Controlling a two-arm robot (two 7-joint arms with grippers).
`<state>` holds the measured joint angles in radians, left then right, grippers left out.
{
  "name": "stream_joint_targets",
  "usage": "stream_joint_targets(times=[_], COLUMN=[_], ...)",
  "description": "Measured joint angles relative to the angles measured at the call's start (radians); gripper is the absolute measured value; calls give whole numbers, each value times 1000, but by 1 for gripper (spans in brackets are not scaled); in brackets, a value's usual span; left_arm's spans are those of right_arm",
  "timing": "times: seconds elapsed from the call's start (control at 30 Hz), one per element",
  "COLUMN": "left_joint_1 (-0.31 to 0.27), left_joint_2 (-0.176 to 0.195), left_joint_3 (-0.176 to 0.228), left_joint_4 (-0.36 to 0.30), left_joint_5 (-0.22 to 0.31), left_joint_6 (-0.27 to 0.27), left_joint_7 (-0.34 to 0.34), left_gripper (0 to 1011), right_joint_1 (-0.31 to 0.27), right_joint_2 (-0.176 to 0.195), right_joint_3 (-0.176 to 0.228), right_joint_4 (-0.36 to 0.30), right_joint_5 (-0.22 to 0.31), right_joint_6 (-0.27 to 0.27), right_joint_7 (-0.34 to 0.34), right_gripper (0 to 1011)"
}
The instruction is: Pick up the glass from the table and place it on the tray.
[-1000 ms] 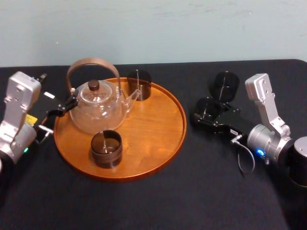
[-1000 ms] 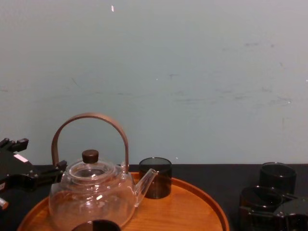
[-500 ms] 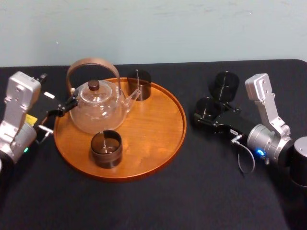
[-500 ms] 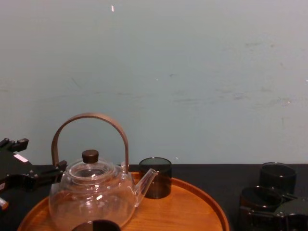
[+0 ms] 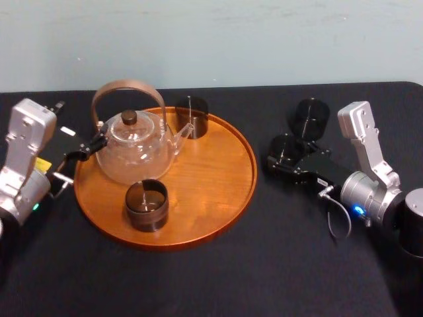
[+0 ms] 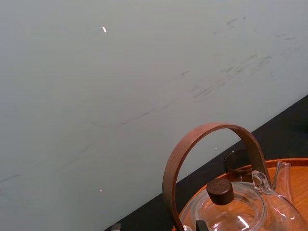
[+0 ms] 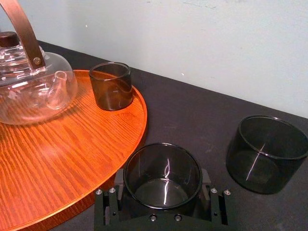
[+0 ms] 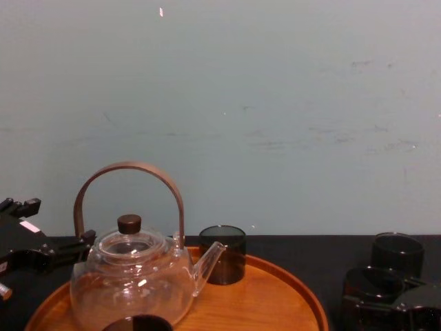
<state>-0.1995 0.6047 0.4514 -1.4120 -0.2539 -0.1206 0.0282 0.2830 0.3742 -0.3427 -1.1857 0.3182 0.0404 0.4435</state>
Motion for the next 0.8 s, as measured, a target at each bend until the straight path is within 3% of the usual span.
stream_joint_targets(times=[0.8], left_joint_1=[0], left_joint_2=[0], left_joint_3=[0], left_joint_4=[0], left_joint_5=[0], left_joint_6=[0], left_joint_7=[0], left_gripper=[1010], right_joint_1=[8], right_joint_2=[4], right_joint_3=[-1], right_joint_4=[4], right_joint_5=[14], right_joint_6=[13], right_joint_7=[25], right_gripper=[903])
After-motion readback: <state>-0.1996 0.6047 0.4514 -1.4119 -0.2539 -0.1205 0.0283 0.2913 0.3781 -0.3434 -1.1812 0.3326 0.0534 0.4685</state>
